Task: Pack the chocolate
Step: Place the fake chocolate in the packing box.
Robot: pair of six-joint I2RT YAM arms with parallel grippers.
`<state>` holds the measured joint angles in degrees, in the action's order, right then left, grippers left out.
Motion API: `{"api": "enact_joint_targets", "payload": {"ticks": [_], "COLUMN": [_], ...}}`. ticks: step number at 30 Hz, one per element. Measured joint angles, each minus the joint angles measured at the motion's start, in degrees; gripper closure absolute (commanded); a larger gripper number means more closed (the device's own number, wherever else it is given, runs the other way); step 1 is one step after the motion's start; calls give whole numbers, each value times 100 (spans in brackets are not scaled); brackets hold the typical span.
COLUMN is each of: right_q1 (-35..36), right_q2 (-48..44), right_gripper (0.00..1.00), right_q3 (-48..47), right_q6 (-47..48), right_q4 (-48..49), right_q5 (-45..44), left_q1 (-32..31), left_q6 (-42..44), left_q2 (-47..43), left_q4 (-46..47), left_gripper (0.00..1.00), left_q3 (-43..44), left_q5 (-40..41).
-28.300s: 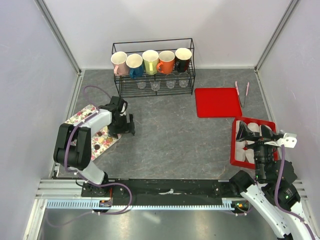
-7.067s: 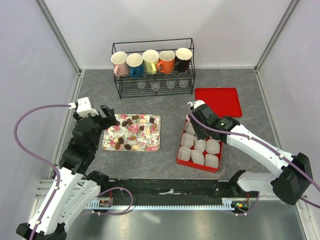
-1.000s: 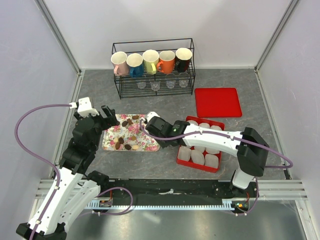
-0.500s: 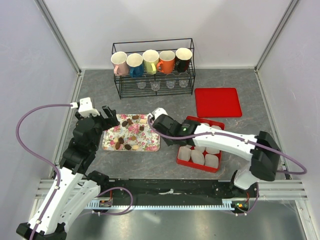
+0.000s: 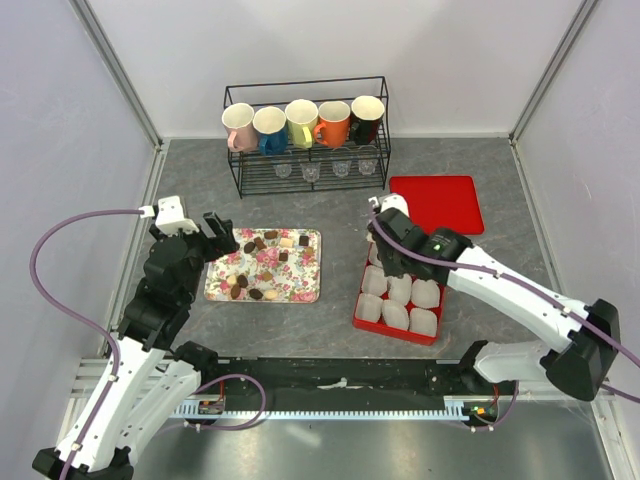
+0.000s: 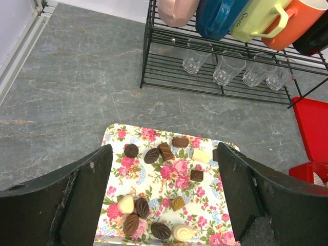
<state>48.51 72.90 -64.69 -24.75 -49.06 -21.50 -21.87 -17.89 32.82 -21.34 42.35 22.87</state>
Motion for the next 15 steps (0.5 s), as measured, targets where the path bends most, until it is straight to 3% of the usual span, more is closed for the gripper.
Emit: {"api": "enact_joint_targets", "payload": {"ticks": [15], "right_q1": [-1093], "right_q2": [-129], "right_gripper": [100], "right_q3": [756], "right_q6": [-146], "right_q4": [-387], "right_q5": [376], "left_q1": [0], "left_q6": [0], "left_q2": [-24], "left_q4": [0], "left_gripper": [11], "left_q3": [-13], "left_q5": [-72]}}
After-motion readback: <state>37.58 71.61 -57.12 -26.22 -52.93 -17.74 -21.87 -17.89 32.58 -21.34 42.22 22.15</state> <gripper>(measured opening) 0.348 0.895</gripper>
